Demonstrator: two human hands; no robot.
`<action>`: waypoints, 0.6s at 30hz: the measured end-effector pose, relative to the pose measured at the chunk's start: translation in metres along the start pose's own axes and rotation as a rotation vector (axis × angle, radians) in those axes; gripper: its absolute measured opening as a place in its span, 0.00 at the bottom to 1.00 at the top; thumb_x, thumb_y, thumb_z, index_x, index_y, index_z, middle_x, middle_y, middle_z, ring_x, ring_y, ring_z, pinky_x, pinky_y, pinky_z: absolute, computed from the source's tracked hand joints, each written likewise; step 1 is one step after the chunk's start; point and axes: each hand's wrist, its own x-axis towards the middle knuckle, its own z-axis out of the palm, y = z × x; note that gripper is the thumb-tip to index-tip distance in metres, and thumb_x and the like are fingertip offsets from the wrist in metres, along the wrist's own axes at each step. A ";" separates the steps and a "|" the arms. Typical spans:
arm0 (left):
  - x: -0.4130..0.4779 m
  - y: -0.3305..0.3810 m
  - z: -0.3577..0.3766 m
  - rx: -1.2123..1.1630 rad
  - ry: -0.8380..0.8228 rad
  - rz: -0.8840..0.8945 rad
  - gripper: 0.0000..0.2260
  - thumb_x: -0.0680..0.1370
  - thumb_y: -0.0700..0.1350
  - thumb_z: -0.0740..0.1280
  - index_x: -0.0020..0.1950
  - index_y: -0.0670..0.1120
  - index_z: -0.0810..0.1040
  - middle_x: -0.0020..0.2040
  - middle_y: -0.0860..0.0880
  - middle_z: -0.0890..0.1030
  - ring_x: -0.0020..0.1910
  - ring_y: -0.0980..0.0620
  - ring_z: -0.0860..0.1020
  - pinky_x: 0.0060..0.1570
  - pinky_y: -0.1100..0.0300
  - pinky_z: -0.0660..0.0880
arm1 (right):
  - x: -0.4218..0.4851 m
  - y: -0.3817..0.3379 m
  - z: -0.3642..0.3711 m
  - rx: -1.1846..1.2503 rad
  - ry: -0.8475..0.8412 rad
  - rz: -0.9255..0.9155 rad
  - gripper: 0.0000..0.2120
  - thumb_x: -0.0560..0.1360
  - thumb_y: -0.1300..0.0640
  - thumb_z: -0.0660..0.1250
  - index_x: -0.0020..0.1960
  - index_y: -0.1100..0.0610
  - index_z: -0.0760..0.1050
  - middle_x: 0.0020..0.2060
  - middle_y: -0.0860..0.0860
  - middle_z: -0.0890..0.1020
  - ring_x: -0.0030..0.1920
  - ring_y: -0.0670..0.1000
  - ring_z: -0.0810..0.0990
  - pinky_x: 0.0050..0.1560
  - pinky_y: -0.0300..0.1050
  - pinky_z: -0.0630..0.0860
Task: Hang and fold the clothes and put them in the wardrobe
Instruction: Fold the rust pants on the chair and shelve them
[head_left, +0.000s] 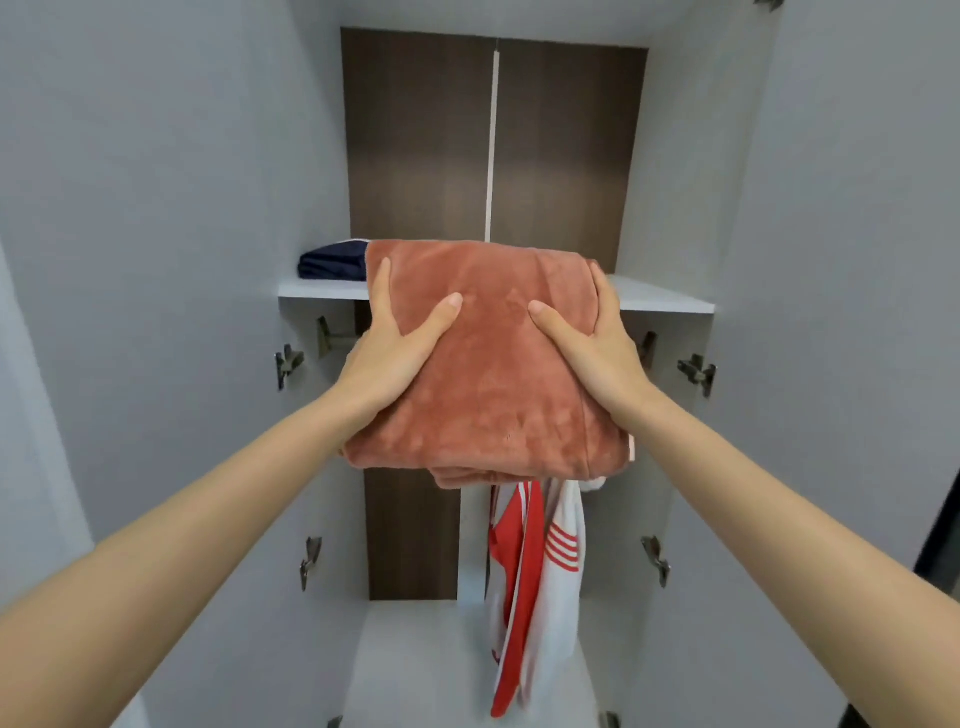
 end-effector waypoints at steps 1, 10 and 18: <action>0.020 -0.001 0.001 -0.004 0.000 -0.001 0.47 0.64 0.77 0.63 0.73 0.67 0.39 0.60 0.64 0.68 0.65 0.52 0.72 0.67 0.46 0.67 | 0.021 0.004 0.002 0.010 -0.014 -0.001 0.44 0.69 0.34 0.68 0.76 0.41 0.48 0.69 0.44 0.68 0.64 0.48 0.71 0.61 0.45 0.67; 0.187 -0.011 0.018 0.041 0.039 -0.012 0.47 0.68 0.73 0.63 0.75 0.63 0.38 0.73 0.55 0.64 0.69 0.49 0.68 0.69 0.49 0.64 | 0.197 0.045 0.022 0.080 -0.100 0.025 0.43 0.70 0.36 0.69 0.77 0.43 0.49 0.69 0.48 0.69 0.65 0.52 0.72 0.68 0.55 0.69; 0.286 -0.039 0.024 0.173 0.191 0.018 0.41 0.68 0.76 0.58 0.74 0.66 0.41 0.72 0.52 0.68 0.67 0.43 0.71 0.64 0.47 0.66 | 0.295 0.070 0.059 0.146 -0.052 -0.005 0.42 0.69 0.41 0.73 0.76 0.47 0.54 0.69 0.46 0.68 0.66 0.50 0.71 0.69 0.52 0.68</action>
